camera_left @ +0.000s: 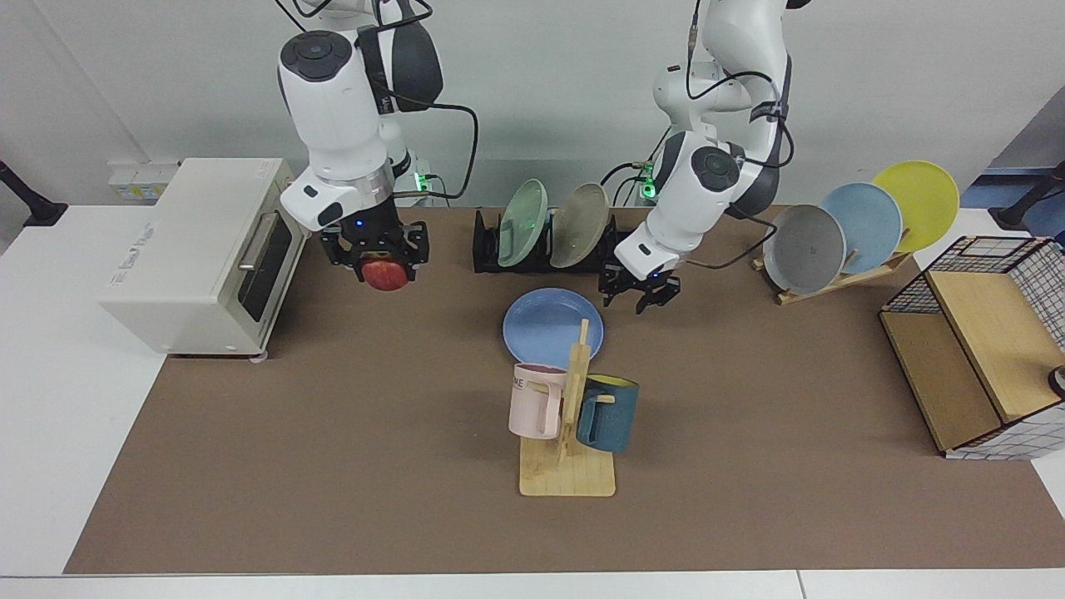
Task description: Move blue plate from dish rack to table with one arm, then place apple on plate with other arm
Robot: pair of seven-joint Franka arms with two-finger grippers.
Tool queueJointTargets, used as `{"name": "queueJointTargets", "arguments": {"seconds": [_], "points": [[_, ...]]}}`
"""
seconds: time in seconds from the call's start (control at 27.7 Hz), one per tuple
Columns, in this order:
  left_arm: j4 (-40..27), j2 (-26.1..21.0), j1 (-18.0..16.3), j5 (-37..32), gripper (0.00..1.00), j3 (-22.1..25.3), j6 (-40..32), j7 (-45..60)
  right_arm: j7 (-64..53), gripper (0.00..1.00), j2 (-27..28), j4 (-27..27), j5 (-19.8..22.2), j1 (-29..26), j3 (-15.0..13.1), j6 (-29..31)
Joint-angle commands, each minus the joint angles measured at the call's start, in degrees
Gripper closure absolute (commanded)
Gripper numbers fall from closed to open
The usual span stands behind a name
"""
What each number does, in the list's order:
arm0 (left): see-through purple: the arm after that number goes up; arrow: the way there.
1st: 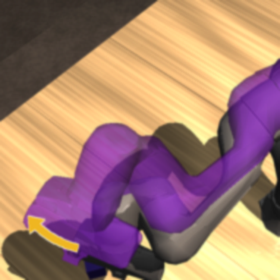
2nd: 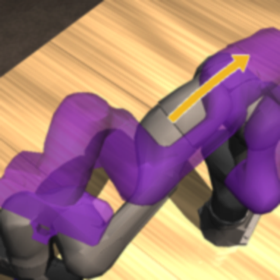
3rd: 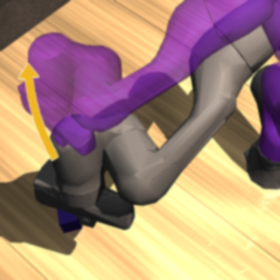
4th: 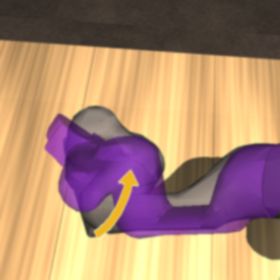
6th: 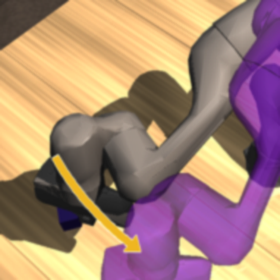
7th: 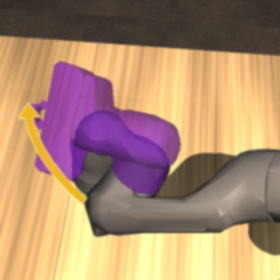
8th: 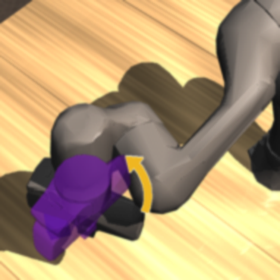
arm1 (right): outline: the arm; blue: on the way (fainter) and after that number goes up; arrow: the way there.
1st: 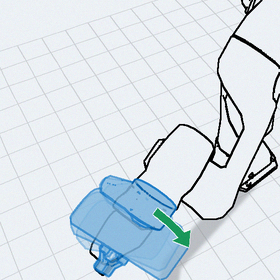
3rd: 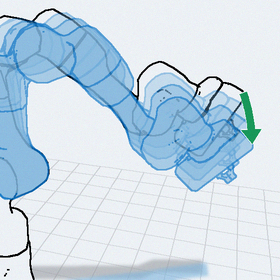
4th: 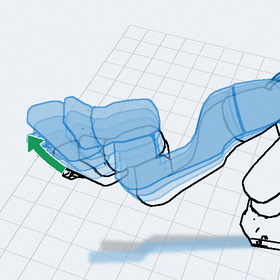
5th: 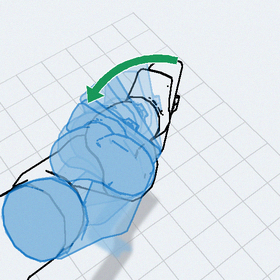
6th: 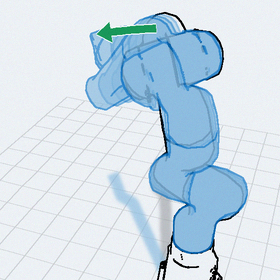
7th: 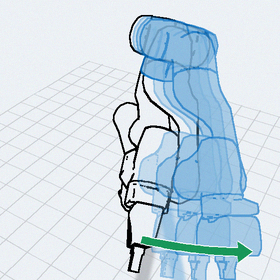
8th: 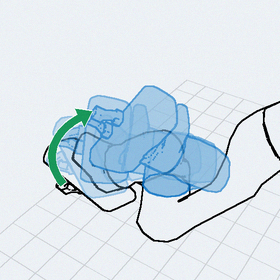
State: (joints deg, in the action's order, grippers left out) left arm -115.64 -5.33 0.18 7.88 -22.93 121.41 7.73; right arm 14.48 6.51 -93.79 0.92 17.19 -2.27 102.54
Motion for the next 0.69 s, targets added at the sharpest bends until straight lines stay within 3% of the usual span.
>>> {"name": "queueJointTargets", "arguments": {"seconds": [0.0, 0.25, 0.43, 0.65], "points": [[6.91, 5.15, -0.53, -4.53, 0.19, 3.93, -15.12, 0.10, 3.88, 1.00, 0.96, -0.43, -0.92, 2.49, -0.10, 2.13], [11.05, 8.57, -0.53, -8.23, 0.02, 7.80, -21.21, -2.45, 10.55, 1.00, 3.33, -0.43, -0.92, 8.02, -0.19, 4.85], [12.63, 11.21, 0.08, -8.31, 0.01, 11.58, -24.81, -4.65, 16.19, 1.00, 5.36, -0.43, -0.83, 11.36, -0.19, 6.53], [19.48, 10.43, 0.18, -8.40, 0.01, 12.90, -30.61, -7.99, 22.51, 1.00, 8.26, -0.43, -0.83, 14.44, -0.19, 10.12]]}}
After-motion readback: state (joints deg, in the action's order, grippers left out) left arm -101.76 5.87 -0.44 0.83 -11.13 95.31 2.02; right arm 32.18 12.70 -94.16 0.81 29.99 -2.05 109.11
